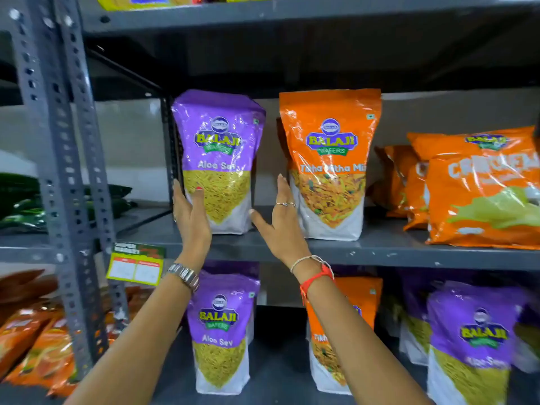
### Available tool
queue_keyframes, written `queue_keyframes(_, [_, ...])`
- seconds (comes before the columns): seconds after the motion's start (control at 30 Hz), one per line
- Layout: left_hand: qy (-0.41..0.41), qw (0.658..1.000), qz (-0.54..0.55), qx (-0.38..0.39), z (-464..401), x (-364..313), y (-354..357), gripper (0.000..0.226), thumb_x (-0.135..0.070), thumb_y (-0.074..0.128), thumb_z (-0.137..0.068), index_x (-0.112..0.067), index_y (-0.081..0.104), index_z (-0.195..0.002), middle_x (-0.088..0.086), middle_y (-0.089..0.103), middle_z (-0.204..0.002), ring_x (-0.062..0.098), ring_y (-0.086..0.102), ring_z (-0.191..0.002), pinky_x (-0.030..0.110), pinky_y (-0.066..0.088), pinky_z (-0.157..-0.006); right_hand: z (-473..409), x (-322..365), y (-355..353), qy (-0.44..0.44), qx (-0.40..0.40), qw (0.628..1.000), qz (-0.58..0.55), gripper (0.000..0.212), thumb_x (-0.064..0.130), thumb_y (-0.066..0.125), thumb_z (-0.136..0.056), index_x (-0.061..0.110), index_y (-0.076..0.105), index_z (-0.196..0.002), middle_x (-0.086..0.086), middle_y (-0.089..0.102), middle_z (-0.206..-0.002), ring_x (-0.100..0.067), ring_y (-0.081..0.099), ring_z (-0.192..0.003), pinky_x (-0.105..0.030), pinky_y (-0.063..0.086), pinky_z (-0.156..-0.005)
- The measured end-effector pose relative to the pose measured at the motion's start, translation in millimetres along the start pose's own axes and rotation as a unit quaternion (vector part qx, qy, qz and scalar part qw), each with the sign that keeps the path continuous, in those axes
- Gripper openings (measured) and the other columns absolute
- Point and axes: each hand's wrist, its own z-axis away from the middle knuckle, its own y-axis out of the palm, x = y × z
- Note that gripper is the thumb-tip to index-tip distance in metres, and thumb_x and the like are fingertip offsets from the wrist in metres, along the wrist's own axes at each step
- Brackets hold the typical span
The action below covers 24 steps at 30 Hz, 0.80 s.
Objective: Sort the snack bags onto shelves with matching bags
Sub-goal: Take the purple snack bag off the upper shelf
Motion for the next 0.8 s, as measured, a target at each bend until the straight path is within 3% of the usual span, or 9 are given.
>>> queue_keyframes(0.1, [-0.108,0.993,0.036,0.009,-17,4,-4,0.065,-0.037,0.042,-0.094,-0.017,0.013,-0.149,0.004,0.021,-0.158,0.018,0.025,-0.144,0.039,0.017,-0.121,-17,9,17,0.079,0.067,0.992,-0.076,0.096,0.022,0.069,-0.085,0.002,0.000,-0.149,-0.014,0.006,-0.161,-0.023,0.006,-0.150,-0.017,0.003,-0.113])
queue_keyframes(0.2, [-0.215,0.972,0.092,0.038,-29,1,-4,0.073,-0.058,0.050,-0.083,-0.014,0.036,-0.141,0.005,0.045,-0.142,0.022,0.042,-0.133,0.037,0.031,-0.112,-36,17,38,0.151,0.105,0.972,-0.144,0.110,0.025,0.078,-0.075,0.001,-0.001,-0.148,-0.016,0.020,-0.158,-0.027,0.021,-0.147,-0.034,0.017,-0.121])
queue_keyframes(0.23, [-0.241,0.963,0.109,0.049,-27,-6,-4,0.066,-0.054,0.046,-0.087,-0.011,0.042,-0.136,0.003,0.050,-0.136,0.021,0.046,-0.128,0.034,0.036,-0.105,-42,17,42,0.169,0.107,0.967,-0.159,0.106,0.023,0.080,-0.073,0.004,0.007,-0.147,-0.017,0.029,-0.155,-0.028,0.030,-0.143,-0.039,0.025,-0.120])
queue_keyframes(0.33, [-0.200,0.975,0.036,0.092,-24,-14,1,0.049,-0.032,0.025,-0.100,-0.003,0.042,-0.136,0.008,0.050,-0.133,0.022,0.048,-0.123,0.030,0.039,-0.097,-46,12,47,0.184,0.109,0.959,-0.185,0.067,0.016,0.080,-0.073,0.016,0.034,-0.123,-0.016,0.049,-0.139,-0.028,0.049,-0.129,-0.037,0.039,-0.110])
queue_keyframes(0.47, [-0.250,0.959,0.098,0.091,-25,-18,0,0.049,-0.036,0.037,-0.097,-0.003,0.047,-0.132,0.010,0.053,-0.134,0.026,0.060,-0.095,0.030,0.047,-0.081,-36,11,43,0.179,0.118,0.961,-0.176,0.071,0.017,0.078,-0.076,0.004,0.034,-0.130,-0.010,0.055,-0.129,-0.017,0.050,-0.112,-0.024,0.037,-0.093])
queue_keyframes(0.57, [-0.237,0.962,0.109,0.085,-40,9,-8,0.095,-0.061,0.069,-0.058,-0.009,0.045,-0.134,0.014,0.054,-0.138,0.030,0.061,-0.109,0.041,0.048,-0.099,-32,15,39,0.177,0.116,0.962,-0.173,0.072,0.019,0.080,-0.074,0.005,0.035,-0.129,-0.008,0.055,-0.127,-0.024,0.051,-0.123,-0.027,0.038,-0.097])
queue_keyframes(0.6, [-0.233,0.963,0.092,0.096,-39,12,-12,0.105,-0.059,0.075,-0.047,-0.008,0.045,-0.134,0.017,0.056,-0.135,0.033,0.059,-0.114,0.045,0.046,-0.102,-30,16,37,0.175,0.116,0.962,-0.175,0.072,0.020,0.080,-0.074,0.006,0.036,-0.129,-0.009,0.055,-0.128,-0.026,0.051,-0.125,-0.029,0.039,-0.099])
queue_keyframes(0.73, [-0.181,0.975,0.032,0.123,2,-27,-31,0.063,-0.027,0.071,-0.075,-0.003,0.049,-0.128,0.018,0.063,-0.122,0.033,0.063,-0.106,0.038,0.052,-0.083,-15,26,22,0.168,0.119,0.959,-0.193,0.074,0.026,0.079,-0.074,0.010,0.036,-0.132,-0.010,0.055,-0.134,-0.026,0.051,-0.125,-0.038,0.040,-0.108])
queue_keyframes(0.8, [-0.157,0.978,0.017,0.137,16,-34,-42,0.061,-0.028,0.072,-0.076,-0.004,0.049,-0.128,0.015,0.064,-0.122,0.030,0.063,-0.105,0.031,0.050,-0.072,-5,33,12,0.155,0.116,0.960,-0.202,0.074,0.027,0.079,-0.074,0.012,0.036,-0.132,-0.008,0.056,-0.132,-0.024,0.052,-0.124,-0.039,0.041,-0.108])
